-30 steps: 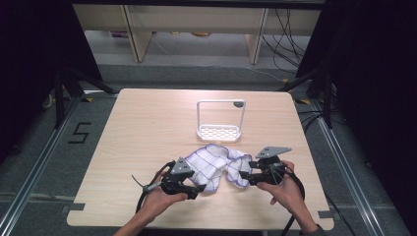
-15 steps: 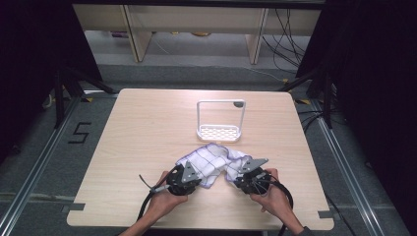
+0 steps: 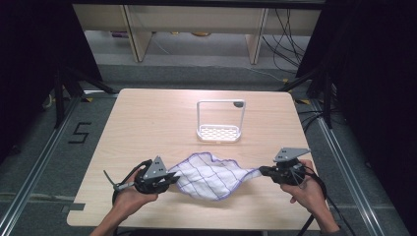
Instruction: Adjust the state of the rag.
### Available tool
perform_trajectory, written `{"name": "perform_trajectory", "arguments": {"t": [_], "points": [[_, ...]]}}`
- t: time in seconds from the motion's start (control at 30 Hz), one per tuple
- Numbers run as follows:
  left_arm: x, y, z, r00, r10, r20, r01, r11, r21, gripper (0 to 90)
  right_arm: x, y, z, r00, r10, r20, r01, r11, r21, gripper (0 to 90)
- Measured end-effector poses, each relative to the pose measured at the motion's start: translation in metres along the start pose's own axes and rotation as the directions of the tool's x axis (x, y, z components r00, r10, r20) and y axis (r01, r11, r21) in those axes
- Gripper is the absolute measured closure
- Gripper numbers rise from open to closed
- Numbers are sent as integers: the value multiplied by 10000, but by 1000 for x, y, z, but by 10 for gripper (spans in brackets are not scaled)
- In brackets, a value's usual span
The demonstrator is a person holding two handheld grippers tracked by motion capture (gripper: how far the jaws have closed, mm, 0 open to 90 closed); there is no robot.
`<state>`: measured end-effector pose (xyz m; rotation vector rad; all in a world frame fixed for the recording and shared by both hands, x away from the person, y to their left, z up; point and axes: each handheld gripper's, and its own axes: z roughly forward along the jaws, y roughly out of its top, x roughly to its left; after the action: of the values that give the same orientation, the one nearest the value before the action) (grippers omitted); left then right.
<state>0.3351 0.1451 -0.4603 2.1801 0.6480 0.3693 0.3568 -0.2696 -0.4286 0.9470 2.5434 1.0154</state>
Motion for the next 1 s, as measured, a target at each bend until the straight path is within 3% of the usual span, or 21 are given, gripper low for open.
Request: {"name": "perform_trajectory", "arguments": {"t": [0.03,0.07,0.1,0.13,0.17,0.2,0.23,0.3,0.33,0.43,0.47,0.6,0.77,0.83,0.87,0.9,0.93,1.0], "points": [[0,-4,4,9999,-80,104,79,9999,139,833,0,-4,5,9999,-95,36,95,9999,-63,884],[2,-9,11,9993,-189,313,178,9992,346,830,3,-8,9,9999,123,-13,-122,9998,127,884],[1,-13,16,9984,-457,333,440,9978,497,826,3,-13,15,10000,39,-51,-37,9994,358,884],[1,-13,16,9984,-457,333,440,9978,497,822,4,-17,19,9998,-113,-143,119,9992,372,883],[2,-21,26,9971,-403,646,339,9947,970,808,8,-24,26,9997,41,-242,-26,9981,621,883],[2,-21,26,9971,-403,646,339,9947,970,794,8,-24,26,9997,41,-242,-26,9981,621,883],[1,-25,30,9965,-323,769,230,9926,1189,776,13,-35,35,9992,-214,-348,240,9967,779,881],[0,-26,29,9987,-258,436,199,9913,1299,732,19,-46,38,9990,-39,-454,86,9946,1032,877],[-1,-26,28,9982,-541,249,508,9918,1172,672,21,-48,39,9989,-27,-475,77,9945,1046,874],[-2,-25,19,9957,-927,-97,931,9920,850,545,25,-56,35,9994,-60,-342,98,9936,1122,841],[-3,-25,13,9917,-1279,-103,1283,9895,661,509,24,-56,33,9989,-141,-447,196,9920,1249,829],[-12,-31,-3,9788,-2046,130,2040,9782,397,403,29,-61,29,9980,131,-612,-70,9950,996,720],[-24,-44,-14,9696,-2412,402,2387,9694,574,385,34,-52,17,9992,177,-349,-161,9989,448,559],[-30,-46,-12,9592,-2754,641,2721,9607,560,385,36,-45,12,9995,64,-309,-60,9999,151,526],[-32,-46,-11,9576,-2778,770,2732,9598,646,384,38,-43,11,9992,232,-310,-228,9996,145,524],[-34,-46,-9,9598,-2675,854,2617,9624,730,383,40,-40,9,9989,259,-380,-253,9996,157,524],[-38,-45,-6,9573,-2749,897,2701,9608,620,383,38,-38,8,9995,41,-321,-37,9999,130,524],[-41,-43,-2,9585,-2676,979,2614,9625,723,378,37,-34,13,9995,136,-302,-139,9999,-91,535]]}}
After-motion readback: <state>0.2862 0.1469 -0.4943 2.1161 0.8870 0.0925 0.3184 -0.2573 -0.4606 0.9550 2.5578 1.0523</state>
